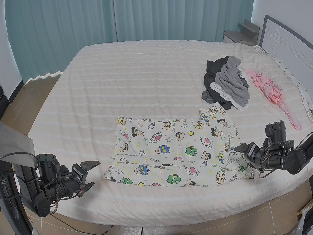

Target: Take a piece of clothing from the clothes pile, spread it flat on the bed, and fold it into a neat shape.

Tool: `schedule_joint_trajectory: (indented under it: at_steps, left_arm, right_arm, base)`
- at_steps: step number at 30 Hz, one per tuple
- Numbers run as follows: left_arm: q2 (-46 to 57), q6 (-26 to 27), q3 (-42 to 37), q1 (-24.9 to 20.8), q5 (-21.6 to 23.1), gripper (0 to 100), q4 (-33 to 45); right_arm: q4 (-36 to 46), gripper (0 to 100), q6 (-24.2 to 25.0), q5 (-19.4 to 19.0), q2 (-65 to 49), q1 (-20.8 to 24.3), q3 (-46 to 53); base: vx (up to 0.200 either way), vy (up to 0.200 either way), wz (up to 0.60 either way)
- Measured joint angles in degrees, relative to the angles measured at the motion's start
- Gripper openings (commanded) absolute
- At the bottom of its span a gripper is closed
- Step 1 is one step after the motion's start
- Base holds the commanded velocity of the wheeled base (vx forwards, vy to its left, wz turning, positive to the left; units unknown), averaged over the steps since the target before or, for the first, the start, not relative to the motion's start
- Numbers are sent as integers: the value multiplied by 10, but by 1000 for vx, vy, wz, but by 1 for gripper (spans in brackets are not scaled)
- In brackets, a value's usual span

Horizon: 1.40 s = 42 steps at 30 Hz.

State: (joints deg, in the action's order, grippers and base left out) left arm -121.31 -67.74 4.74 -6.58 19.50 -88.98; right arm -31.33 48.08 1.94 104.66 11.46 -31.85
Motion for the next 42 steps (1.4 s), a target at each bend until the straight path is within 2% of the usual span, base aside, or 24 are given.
schedule_joint_trajectory:
  at_steps: [16, 22, 23, 29, 42]
  left_arm:
    - [0, 0, 1, 0, 0, 100, 0]
    - [0, 0, 1, 0, 0, 100, 0]
    - [0, 0, 1, 0, 0, 100, 0]
    - [0, 0, 1, 0, 0, 100, 0]
    - [0, 0, 1, 0, 0, 100, 0]
  right_arm:
    - [-88, 100, 1, 9, 68, -7, -4]
    - [-132, 100, 3, 28, 95, -7, 0]
    - [-140, 0, 3, 35, 101, -6, 1]
    - [-160, 0, 1, 71, 124, 2, 7]
    - [-145, 0, -14, 93, 84, 5, 19]
  base:
    - [0, 0, 0]
    - [0, 0, 0]
    - [0, 0, 0]
    - [0, 0, 0]
    - [0, 0, 0]
